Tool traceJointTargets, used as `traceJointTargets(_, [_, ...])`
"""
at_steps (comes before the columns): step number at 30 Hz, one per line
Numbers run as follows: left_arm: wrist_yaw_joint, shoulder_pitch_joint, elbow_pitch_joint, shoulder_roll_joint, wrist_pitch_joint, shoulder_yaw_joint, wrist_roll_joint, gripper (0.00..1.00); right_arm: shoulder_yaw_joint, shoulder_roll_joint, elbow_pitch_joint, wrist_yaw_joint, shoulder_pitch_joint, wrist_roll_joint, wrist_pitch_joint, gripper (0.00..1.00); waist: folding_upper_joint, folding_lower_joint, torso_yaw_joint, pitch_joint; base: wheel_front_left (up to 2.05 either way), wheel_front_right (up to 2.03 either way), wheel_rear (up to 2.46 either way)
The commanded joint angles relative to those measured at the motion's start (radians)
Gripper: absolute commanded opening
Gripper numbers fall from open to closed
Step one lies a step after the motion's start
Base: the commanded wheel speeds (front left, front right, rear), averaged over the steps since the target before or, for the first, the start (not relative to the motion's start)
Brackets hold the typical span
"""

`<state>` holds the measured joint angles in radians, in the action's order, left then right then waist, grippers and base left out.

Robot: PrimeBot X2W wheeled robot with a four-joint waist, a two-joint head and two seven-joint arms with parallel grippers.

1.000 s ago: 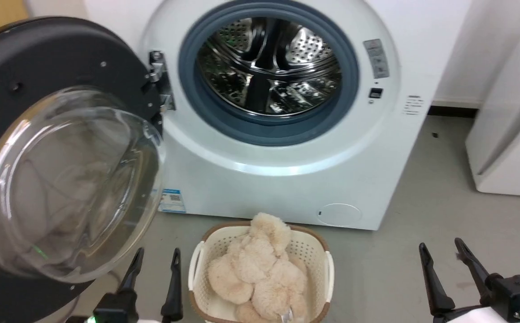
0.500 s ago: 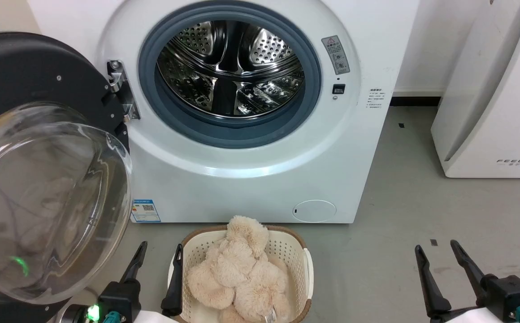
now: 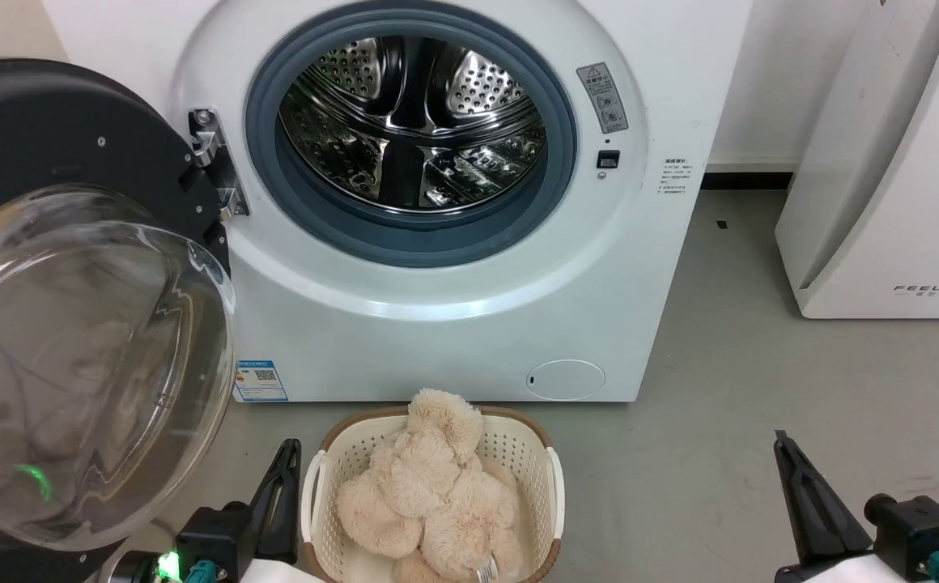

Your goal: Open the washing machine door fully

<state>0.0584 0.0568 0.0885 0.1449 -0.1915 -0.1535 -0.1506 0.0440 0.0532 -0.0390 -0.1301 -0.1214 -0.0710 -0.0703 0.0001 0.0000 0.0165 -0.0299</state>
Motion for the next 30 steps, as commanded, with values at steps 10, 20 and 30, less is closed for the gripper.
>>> traceJointTargets(10, [-0.009, -0.008, -0.012, -0.009, 0.020, 0.016, 0.021, 0.00, -0.006, 0.000, 0.006, 0.000, 0.017, 0.010, 0.010, 0.00, -0.0001, 0.0000, -0.001, 0.003, 0.00, 0.00, 0.00])
traceJointTargets(20, [-0.013, -0.013, -0.018, -0.016, 0.034, 0.027, 0.032, 0.00, -0.009, -0.001, 0.008, 0.000, 0.026, 0.015, 0.015, 0.00, -0.0001, 0.0000, -0.003, 0.005, 0.00, 0.00, 0.00])
traceJointTargets(30, [-0.017, -0.017, -0.026, -0.024, 0.050, 0.040, 0.044, 0.00, -0.012, -0.001, 0.012, 0.000, 0.036, 0.021, 0.020, 0.00, -0.0001, 0.0000, -0.004, 0.008, 0.00, 0.00, 0.00])
